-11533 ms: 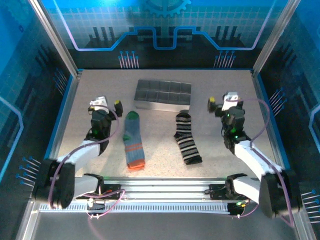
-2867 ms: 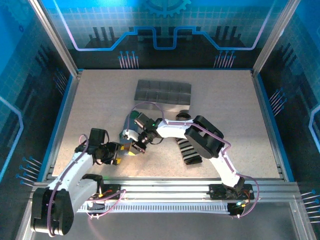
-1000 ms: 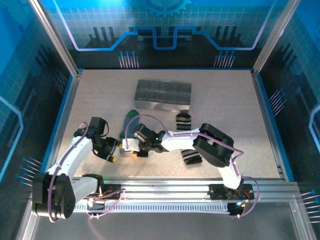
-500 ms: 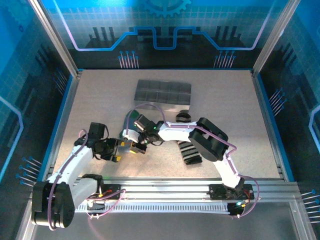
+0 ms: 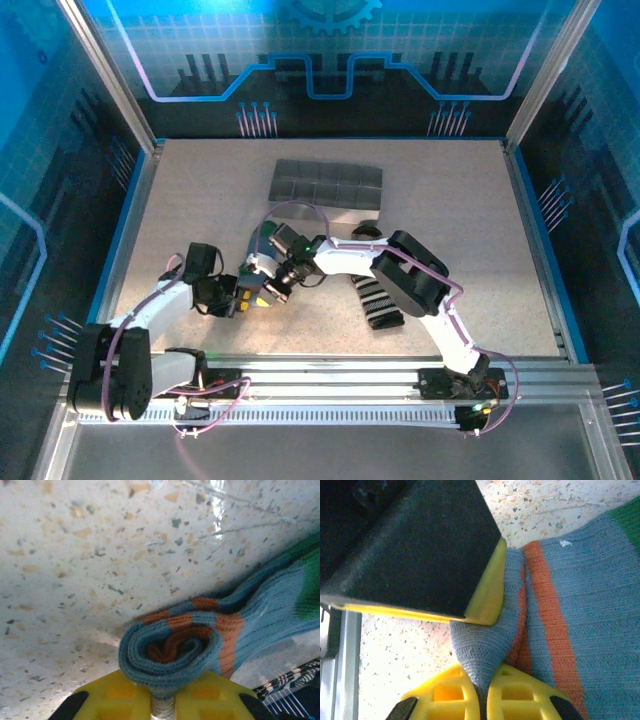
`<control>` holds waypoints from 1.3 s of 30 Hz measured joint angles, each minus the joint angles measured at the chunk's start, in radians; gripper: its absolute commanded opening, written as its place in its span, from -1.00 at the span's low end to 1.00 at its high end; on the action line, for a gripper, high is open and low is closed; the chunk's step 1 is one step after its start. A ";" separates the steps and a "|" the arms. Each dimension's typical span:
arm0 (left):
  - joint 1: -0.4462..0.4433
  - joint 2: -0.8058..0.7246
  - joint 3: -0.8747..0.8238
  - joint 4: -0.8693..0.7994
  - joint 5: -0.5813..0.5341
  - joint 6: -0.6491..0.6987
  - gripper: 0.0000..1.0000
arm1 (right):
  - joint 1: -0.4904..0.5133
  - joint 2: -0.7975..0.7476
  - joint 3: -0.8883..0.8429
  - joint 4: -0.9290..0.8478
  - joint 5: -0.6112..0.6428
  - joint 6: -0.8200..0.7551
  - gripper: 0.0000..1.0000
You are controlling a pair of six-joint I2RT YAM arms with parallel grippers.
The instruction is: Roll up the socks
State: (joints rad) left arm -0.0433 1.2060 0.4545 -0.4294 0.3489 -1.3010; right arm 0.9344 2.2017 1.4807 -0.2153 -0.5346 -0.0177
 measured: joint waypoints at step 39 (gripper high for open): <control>-0.012 0.070 0.096 -0.326 0.016 0.131 -0.88 | 0.294 -0.214 -0.373 0.371 0.658 -0.581 -0.97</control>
State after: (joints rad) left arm -0.0555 1.2762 0.5507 -0.7551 0.3653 -1.1698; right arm 1.2289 1.9877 1.1072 0.1555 0.1234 -0.5991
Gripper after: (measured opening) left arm 0.100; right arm 0.104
